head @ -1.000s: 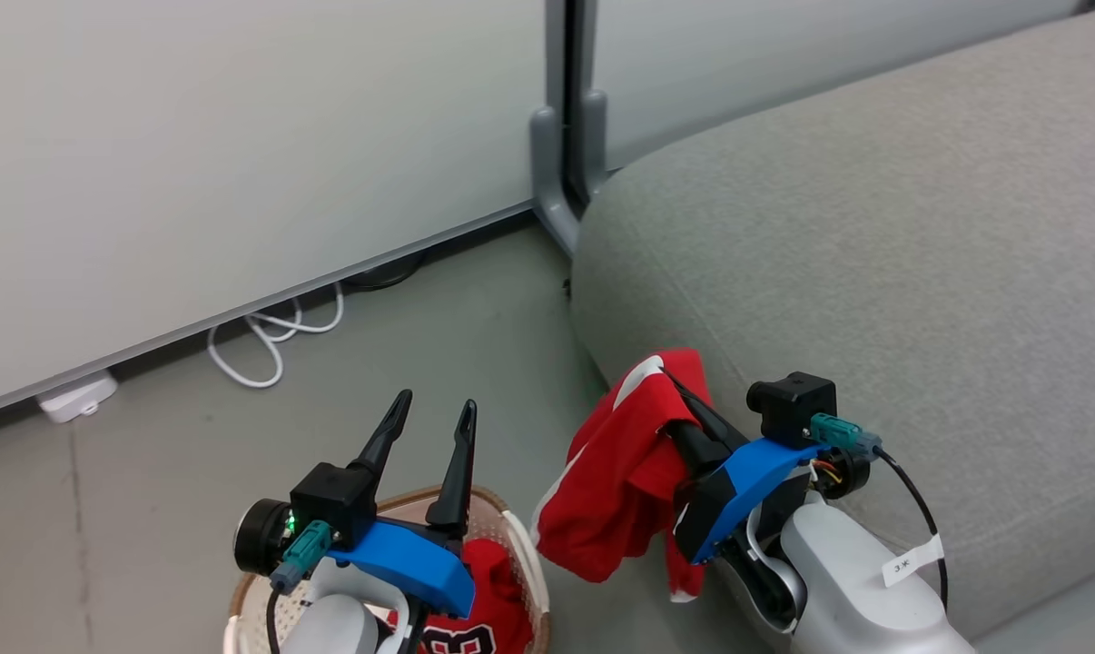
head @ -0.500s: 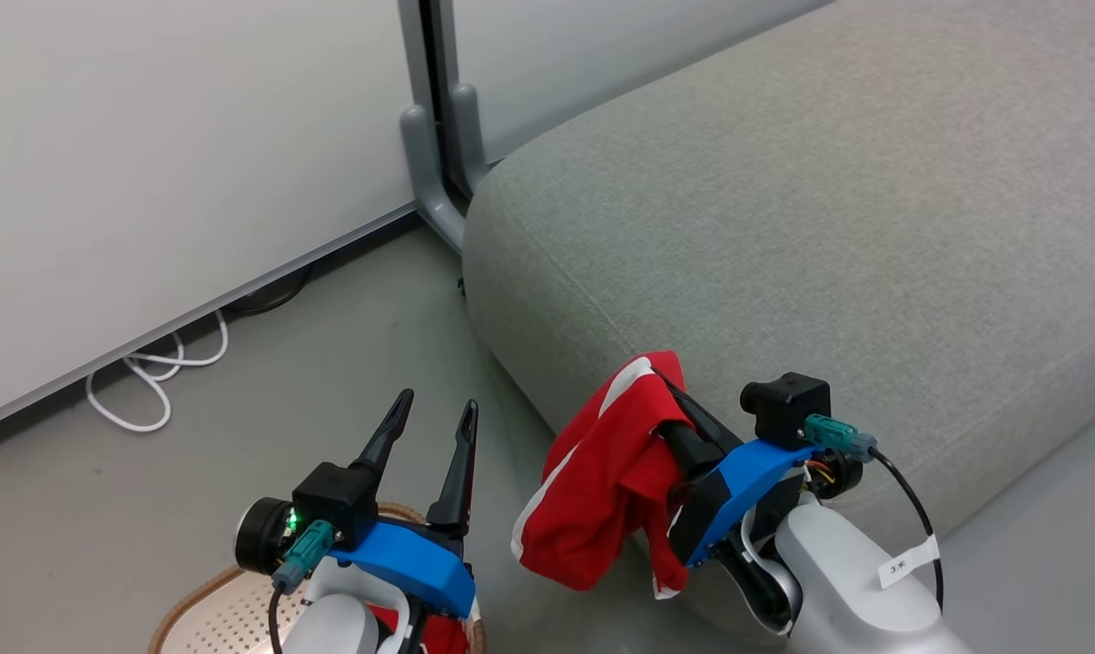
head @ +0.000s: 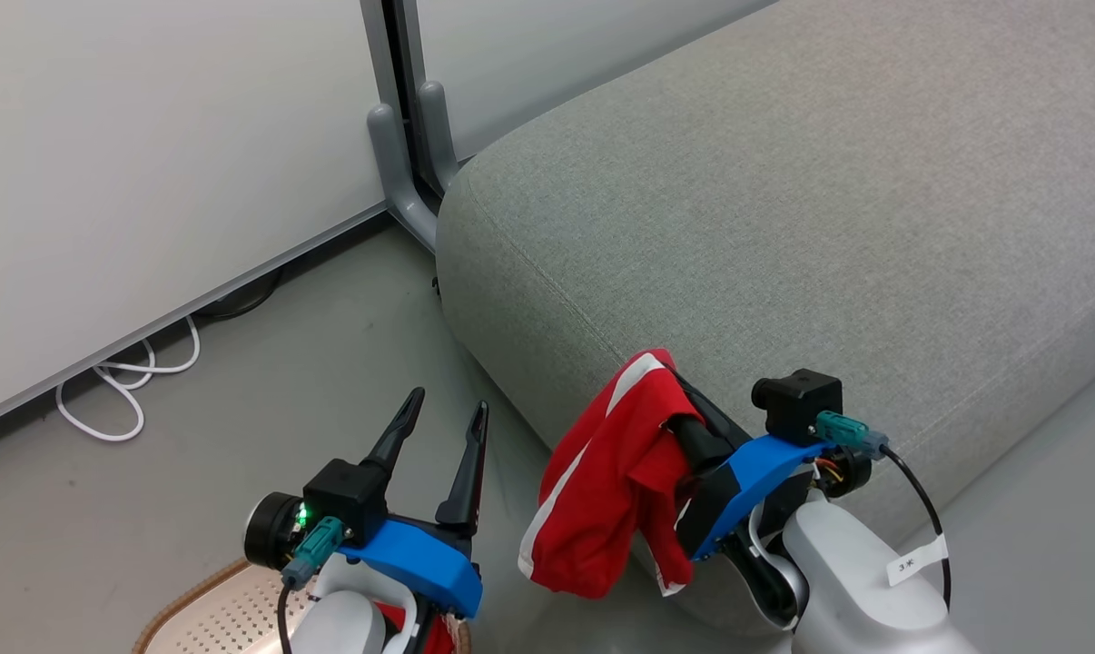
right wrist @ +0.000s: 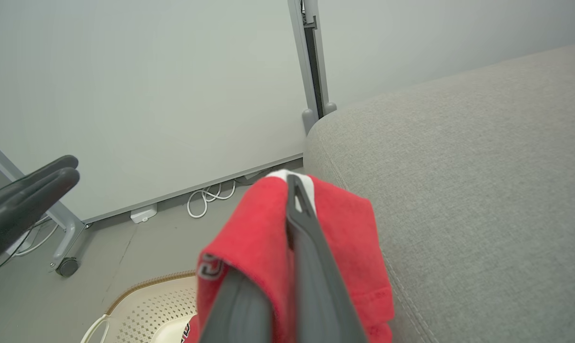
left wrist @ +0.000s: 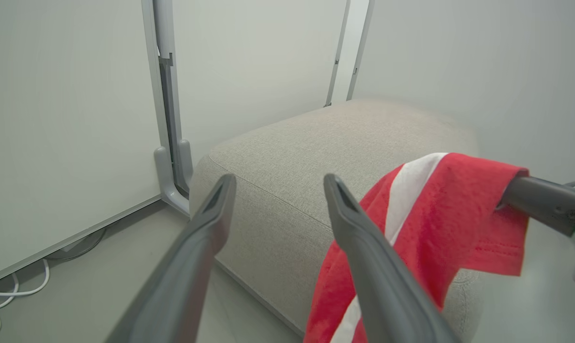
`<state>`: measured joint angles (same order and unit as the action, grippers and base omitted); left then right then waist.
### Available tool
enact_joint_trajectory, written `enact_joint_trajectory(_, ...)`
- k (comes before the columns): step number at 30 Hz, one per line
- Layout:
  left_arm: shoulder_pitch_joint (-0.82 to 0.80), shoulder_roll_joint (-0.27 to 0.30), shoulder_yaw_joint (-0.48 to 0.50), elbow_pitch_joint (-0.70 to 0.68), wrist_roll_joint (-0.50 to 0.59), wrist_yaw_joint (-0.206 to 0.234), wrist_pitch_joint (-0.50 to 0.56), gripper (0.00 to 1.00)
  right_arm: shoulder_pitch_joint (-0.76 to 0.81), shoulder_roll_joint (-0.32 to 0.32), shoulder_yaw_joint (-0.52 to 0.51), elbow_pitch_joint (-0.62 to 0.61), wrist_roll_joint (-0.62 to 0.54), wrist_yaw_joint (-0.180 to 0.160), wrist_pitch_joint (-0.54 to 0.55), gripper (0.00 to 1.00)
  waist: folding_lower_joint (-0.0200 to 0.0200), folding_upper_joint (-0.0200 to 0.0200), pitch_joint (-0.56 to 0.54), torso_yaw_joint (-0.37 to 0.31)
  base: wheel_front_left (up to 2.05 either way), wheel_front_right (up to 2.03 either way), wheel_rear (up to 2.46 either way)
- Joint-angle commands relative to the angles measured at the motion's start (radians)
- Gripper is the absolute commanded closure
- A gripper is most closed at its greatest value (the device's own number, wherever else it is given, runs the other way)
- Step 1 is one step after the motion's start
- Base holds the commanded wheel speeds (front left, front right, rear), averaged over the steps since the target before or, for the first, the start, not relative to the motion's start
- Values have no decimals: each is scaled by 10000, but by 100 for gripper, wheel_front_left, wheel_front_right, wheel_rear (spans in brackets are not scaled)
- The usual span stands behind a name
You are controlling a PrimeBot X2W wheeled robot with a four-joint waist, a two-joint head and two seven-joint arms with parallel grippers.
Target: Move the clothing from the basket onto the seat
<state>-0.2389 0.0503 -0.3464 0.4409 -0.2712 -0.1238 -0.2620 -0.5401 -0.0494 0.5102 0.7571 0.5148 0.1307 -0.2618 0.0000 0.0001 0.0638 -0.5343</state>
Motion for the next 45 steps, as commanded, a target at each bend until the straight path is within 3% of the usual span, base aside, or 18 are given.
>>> enact_joint_trajectory(1,-150,5,-35,24,-1,-31,-44,0,92,-19,-97,-64,-51,1,-48,100,0,-1,4,2,0,0,0)
enact_joint_trajectory(9,-111,4,125,-130,152,-40,-44,0,-657,-13,-951,0,-413,3,-47,100,0,-1,248,-28,0,0,0)
enact_joint_trajectory(16,-231,159,218,-371,447,-60,-44,0,-2426,-17,-2413,657,-1449,1,-38,100,0,-1,906,56,0,0,0)
enact_joint_trajectory(29,-1090,982,-164,-992,737,-86,-41,0,-5789,-1776,-5578,1651,-2261,1,158,100,0,-1,2911,862,0,0,0)
enact_joint_trajectory(35,-1434,1502,-340,-1776,816,-81,135,0,-6213,-2609,-6820,1887,-2773,1,85,100,0,-1,3881,1210,0,0,0)
enact_joint_trajectory(45,-1819,2217,-592,-3016,930,-70,735,0,-5630,-2463,-8145,3124,-3243,1,-3,100,0,-1,4985,1531,0,0,0)
